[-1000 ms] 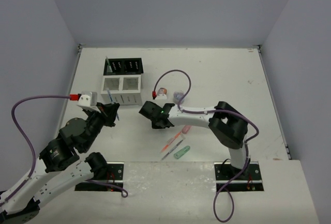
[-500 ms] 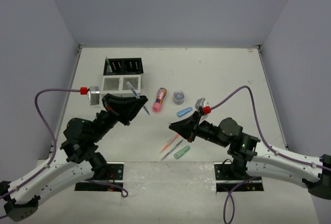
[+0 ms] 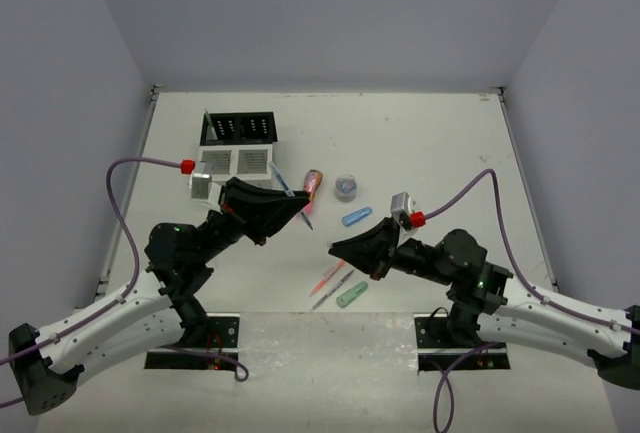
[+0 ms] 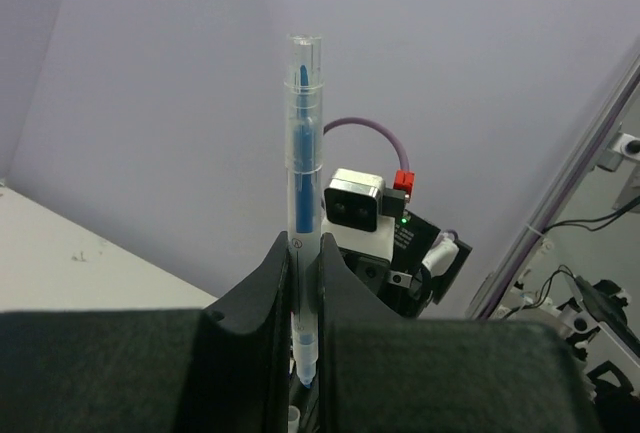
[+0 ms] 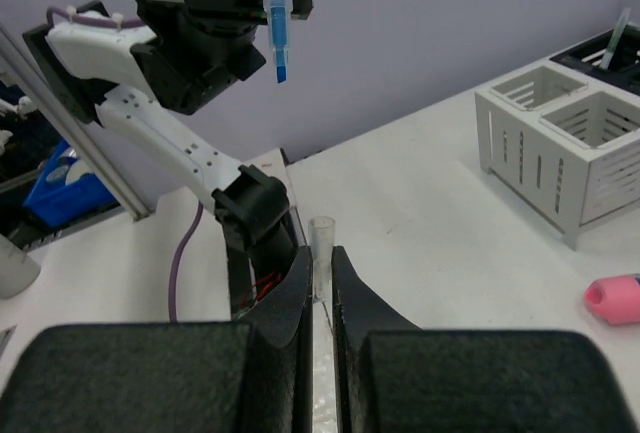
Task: Sort the stationery into containers
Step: Close the pen cap on the pen.
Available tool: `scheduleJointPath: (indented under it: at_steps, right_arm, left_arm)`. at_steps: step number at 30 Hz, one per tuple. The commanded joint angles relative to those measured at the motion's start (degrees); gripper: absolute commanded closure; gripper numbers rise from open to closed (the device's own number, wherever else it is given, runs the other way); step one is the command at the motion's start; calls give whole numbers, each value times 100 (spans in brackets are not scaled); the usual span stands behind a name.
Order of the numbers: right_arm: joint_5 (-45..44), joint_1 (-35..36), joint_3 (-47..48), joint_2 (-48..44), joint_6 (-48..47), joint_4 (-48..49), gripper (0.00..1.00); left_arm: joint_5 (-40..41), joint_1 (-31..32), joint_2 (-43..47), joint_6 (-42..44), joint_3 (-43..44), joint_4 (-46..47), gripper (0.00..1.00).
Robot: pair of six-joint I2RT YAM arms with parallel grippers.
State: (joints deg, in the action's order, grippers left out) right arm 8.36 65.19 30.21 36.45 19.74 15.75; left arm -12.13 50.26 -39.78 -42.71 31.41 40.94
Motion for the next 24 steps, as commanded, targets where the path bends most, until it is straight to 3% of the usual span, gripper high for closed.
scheduleJointPath:
  at_steps: [1, 13, 24]
  right_arm:
    - [145, 11, 384, 245, -153, -100, 100]
    - [232, 11, 620, 338, -101, -276, 100]
    - [608, 20, 721, 486, 26, -193, 100]
  left_arm:
    - [-562, -16, -207, -178, 339, 113, 100]
    - [-1285, 1, -293, 18, 295, -236, 100]
    - [-1245, 4, -267, 189, 261, -201, 100]
